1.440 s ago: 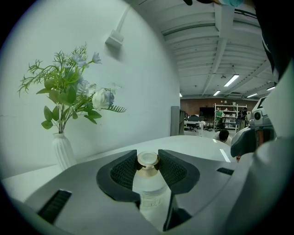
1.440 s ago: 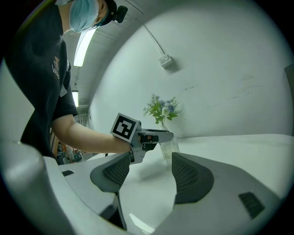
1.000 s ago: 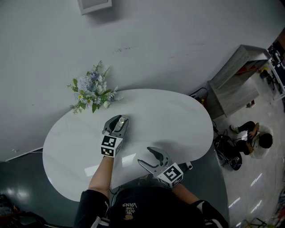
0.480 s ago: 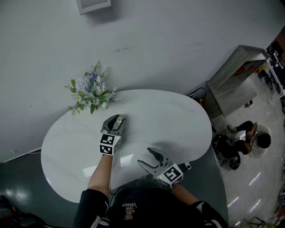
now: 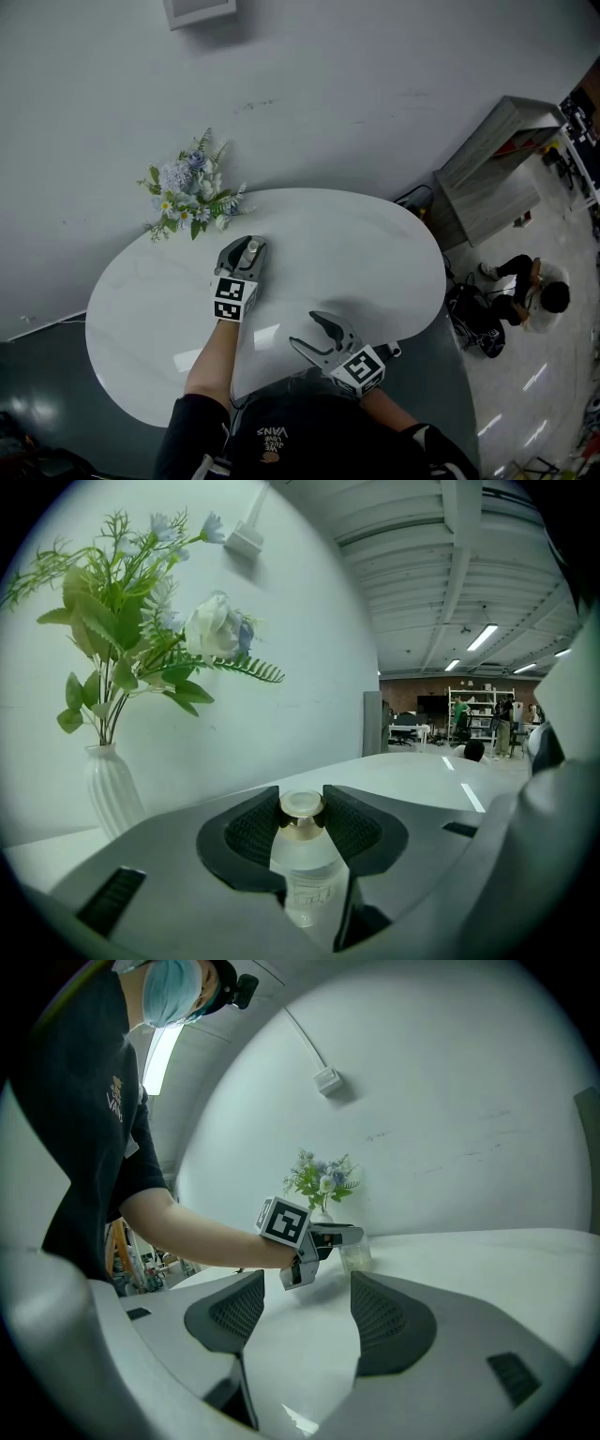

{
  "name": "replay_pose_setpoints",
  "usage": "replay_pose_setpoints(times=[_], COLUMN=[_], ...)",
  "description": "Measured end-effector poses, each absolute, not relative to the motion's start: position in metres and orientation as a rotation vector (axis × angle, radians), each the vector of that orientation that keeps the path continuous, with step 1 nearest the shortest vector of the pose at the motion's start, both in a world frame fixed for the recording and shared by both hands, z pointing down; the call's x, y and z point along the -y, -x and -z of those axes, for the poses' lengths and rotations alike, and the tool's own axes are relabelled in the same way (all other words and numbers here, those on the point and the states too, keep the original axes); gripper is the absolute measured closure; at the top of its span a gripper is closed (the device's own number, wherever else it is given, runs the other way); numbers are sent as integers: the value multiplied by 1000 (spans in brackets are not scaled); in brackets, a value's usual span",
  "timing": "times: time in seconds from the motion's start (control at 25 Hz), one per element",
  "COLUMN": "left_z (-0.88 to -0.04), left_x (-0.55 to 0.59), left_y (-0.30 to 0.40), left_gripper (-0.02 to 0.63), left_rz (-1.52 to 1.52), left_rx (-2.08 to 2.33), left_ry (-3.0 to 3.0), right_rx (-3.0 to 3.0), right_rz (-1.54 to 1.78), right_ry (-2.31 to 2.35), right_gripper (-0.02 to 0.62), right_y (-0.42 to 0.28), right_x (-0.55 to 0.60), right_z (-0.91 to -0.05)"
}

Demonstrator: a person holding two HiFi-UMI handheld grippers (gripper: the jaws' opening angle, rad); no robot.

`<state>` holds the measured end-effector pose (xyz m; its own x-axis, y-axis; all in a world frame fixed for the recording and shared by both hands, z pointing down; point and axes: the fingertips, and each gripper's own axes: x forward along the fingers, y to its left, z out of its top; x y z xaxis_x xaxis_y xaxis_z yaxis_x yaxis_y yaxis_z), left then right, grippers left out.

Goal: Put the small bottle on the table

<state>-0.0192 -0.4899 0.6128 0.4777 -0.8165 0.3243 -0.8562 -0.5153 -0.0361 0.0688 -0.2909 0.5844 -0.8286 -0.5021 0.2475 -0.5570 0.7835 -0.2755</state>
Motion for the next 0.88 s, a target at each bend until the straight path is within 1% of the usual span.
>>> replay_pose_setpoints(times=[0.36, 0.48, 0.56, 0.88], left_z=[-611, -605, -598, -572], left_x=[495, 491, 487, 451], left_y=[18, 20, 22, 30], left_gripper=[443, 393, 376, 367], left_rz=[-464, -433, -411, -298], left_rx=[1484, 1469, 1466, 1470], left_ry=[-2637, -2646, -2657, -2667], right_rx=[2814, 2821, 2826, 2841], right_rz=[-520, -515, -510, -500], right_ry=[-836, -837, -838, -844], right_gripper=[334, 334, 334, 334], right_y=[-66, -65, -63, -54], right_x=[288, 288, 287, 276], right_z=[-580, -576, -574, -567])
